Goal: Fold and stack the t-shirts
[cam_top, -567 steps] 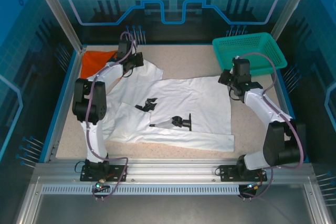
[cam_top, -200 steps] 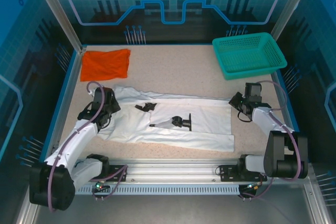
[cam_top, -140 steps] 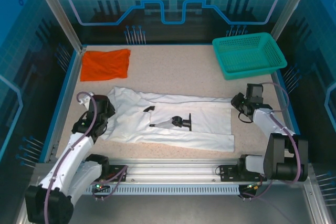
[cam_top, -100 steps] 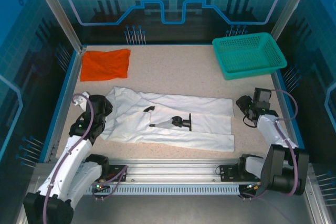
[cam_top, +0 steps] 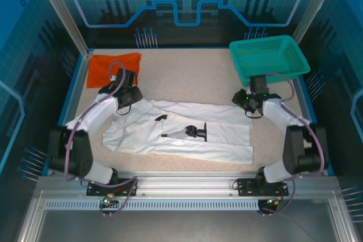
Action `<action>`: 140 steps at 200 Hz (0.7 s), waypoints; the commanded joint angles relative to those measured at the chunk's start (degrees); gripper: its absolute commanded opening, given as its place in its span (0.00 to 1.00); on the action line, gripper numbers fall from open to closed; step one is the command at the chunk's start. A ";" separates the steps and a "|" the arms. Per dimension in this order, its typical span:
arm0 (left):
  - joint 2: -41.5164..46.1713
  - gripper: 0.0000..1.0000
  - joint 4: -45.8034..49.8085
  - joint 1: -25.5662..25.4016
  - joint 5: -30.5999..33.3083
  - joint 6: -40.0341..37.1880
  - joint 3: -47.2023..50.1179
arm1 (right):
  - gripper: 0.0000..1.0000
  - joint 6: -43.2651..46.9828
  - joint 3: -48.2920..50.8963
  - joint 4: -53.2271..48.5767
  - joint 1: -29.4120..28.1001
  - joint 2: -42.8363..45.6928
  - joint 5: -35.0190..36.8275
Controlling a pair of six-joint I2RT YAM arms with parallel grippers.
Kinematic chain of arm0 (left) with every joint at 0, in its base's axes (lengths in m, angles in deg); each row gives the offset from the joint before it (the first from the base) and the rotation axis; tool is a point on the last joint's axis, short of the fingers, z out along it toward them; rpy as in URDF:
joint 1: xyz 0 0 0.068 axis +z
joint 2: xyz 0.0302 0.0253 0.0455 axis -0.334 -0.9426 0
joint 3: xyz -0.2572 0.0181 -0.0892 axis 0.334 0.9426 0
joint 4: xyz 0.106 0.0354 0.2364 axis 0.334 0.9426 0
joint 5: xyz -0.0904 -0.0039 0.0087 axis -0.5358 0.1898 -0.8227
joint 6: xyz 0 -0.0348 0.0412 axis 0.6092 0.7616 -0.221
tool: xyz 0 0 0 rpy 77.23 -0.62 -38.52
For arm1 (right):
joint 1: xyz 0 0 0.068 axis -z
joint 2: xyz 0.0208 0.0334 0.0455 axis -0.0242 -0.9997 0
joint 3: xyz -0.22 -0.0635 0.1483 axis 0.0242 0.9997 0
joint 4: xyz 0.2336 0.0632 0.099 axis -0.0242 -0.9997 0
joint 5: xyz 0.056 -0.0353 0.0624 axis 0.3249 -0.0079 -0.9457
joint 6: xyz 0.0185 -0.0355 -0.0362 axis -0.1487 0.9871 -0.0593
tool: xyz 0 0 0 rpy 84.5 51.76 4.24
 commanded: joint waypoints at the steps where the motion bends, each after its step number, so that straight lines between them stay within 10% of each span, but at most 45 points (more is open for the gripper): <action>1: -8.08 0.49 5.71 0.14 -0.13 -2.39 -5.81 | 0.31 2.27 -2.24 -5.36 -0.72 -5.04 -1.18; 140: -29.23 0.41 13.04 10.69 3.43 1.40 -19.66 | 0.39 -8.40 -0.27 -4.68 4.93 -11.20 1.18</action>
